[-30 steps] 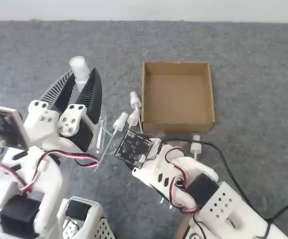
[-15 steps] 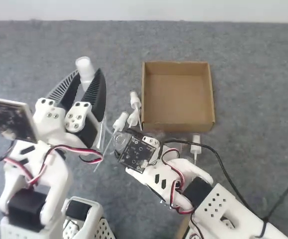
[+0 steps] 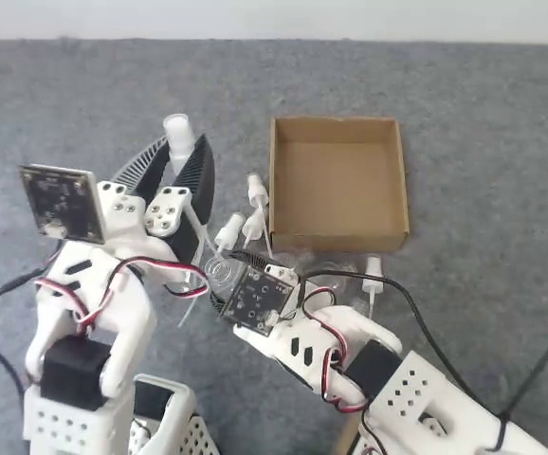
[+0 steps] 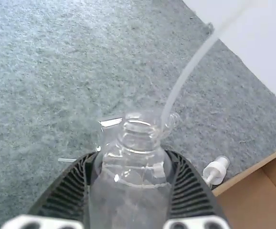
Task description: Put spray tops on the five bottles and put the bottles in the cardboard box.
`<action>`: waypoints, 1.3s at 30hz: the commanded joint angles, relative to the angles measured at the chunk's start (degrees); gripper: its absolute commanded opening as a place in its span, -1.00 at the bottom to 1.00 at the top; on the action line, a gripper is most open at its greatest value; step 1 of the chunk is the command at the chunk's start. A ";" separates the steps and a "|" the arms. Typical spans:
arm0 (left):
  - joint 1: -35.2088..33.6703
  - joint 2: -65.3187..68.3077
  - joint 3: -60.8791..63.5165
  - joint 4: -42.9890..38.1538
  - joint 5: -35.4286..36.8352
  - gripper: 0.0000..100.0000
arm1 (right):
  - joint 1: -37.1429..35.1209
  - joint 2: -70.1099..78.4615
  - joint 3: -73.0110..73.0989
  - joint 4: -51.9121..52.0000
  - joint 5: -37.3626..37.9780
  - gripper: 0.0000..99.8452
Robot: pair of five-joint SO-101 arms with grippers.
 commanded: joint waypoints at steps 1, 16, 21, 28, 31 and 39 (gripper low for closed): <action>-2.73 -2.11 -2.95 -0.97 0.35 -0.97 | -0.31 -1.71 -0.44 -1.10 -2.29 -0.99; -1.85 -2.90 -6.37 5.80 0.44 -0.97 | -0.31 -1.71 -0.35 -1.01 -2.46 -0.99; 0.09 -2.90 0.57 2.29 0.53 -0.97 | -0.31 -1.71 -0.35 -1.01 -2.46 -0.99; -0.18 -2.99 2.42 2.37 0.44 -0.97 | -0.57 -1.71 1.32 -1.01 -2.29 -0.99; 0.26 -2.99 2.68 2.37 0.44 -0.97 | -0.22 -1.71 1.32 -1.89 -2.37 -0.99; 0.26 -2.64 6.11 2.02 0.44 -0.97 | 3.30 -1.63 6.68 -19.38 -11.43 -0.99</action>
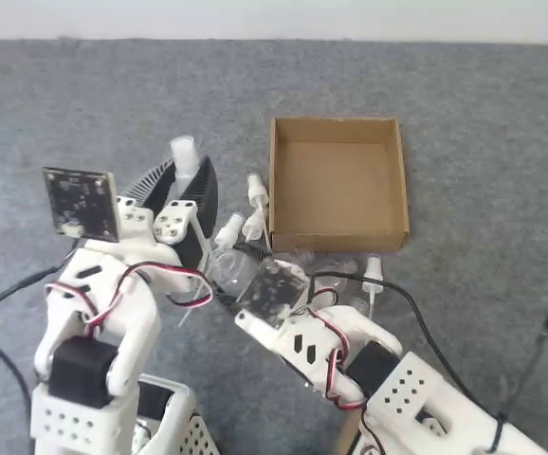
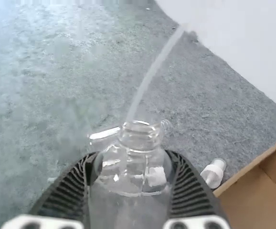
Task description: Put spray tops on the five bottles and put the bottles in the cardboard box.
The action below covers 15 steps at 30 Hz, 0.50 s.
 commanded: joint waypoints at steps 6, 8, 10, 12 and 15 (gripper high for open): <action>0.62 -0.88 1.45 -1.58 0.09 -0.97 | 1.10 -1.63 0.70 -8.48 -10.02 -0.99; 2.37 -0.88 1.45 -1.49 0.00 -0.97 | 1.01 -1.63 0.79 -8.48 -10.02 -0.99; 4.13 -0.88 1.01 -0.79 -1.49 -0.92 | 1.01 -1.63 0.88 -8.48 -9.85 -0.99; 5.45 -0.70 0.22 -0.35 -3.78 -0.81 | 1.01 -1.63 0.88 -8.48 -9.85 -0.99; 5.63 -0.62 -0.84 -0.35 -4.84 -0.68 | 1.01 -1.63 0.97 -8.48 -9.85 -0.99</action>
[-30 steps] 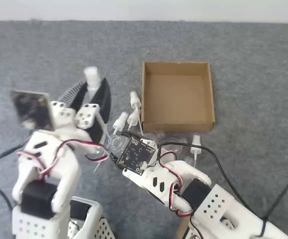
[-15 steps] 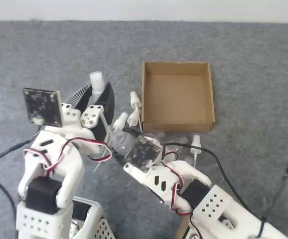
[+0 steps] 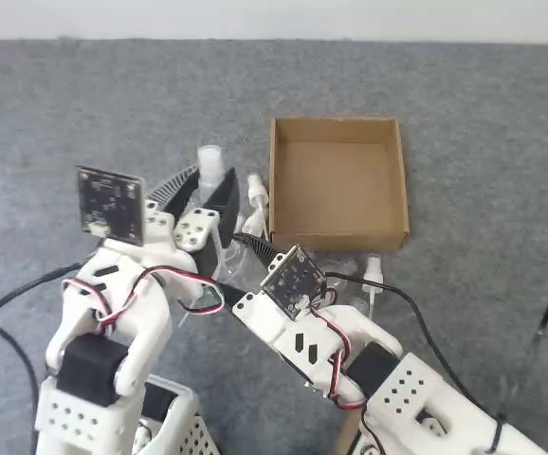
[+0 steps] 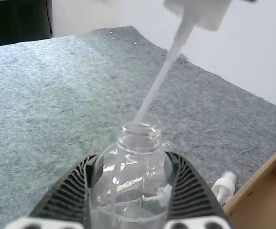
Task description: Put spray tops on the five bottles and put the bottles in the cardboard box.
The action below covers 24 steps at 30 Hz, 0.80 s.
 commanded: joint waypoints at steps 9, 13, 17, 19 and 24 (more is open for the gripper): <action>-6.42 -0.35 -12.09 2.20 -1.85 -0.68 | 0.84 -1.63 -0.44 -1.10 -0.70 -0.99; -8.44 -0.26 -9.71 1.67 -2.02 -0.80 | 0.84 -1.63 -0.44 -1.01 -0.70 -0.99; -8.53 -0.35 -3.47 1.41 -6.42 -0.92 | 0.84 -1.63 -0.44 -0.84 -0.79 -0.99; -8.53 -0.62 -0.57 1.41 -7.38 -0.94 | 0.84 -1.63 -0.44 -0.84 -0.79 -0.99; -7.91 -0.62 1.54 1.85 -7.56 -0.95 | 0.84 -1.63 -0.44 -0.84 -0.79 -0.99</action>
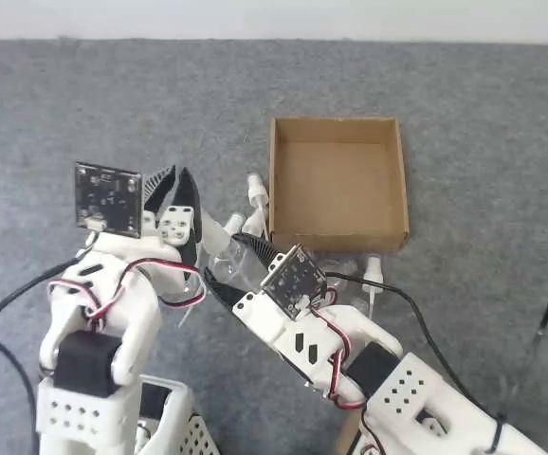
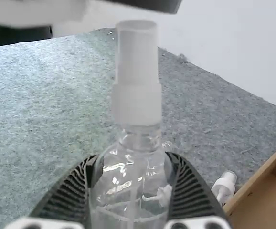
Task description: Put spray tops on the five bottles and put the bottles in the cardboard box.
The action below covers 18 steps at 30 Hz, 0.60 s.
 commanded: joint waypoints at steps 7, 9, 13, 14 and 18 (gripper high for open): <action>8.18 -0.44 2.07 -0.44 -0.79 -0.95 | 0.66 -1.63 -0.44 -0.84 -0.62 -0.99; 9.32 -0.44 2.42 -0.44 -0.79 -0.95 | 0.66 -1.63 -0.44 -0.84 -0.62 -0.99; 9.58 -0.62 2.33 -0.44 -0.79 -0.95 | 0.66 -1.63 -0.44 -0.75 -0.62 -0.99; 9.58 -0.44 2.15 -0.44 -0.79 -0.95 | 0.66 -1.63 -0.44 -0.75 -0.62 -0.99; 9.67 -0.44 2.15 -0.62 -0.79 -0.95 | 0.75 -1.63 -0.44 -0.75 -0.62 -0.99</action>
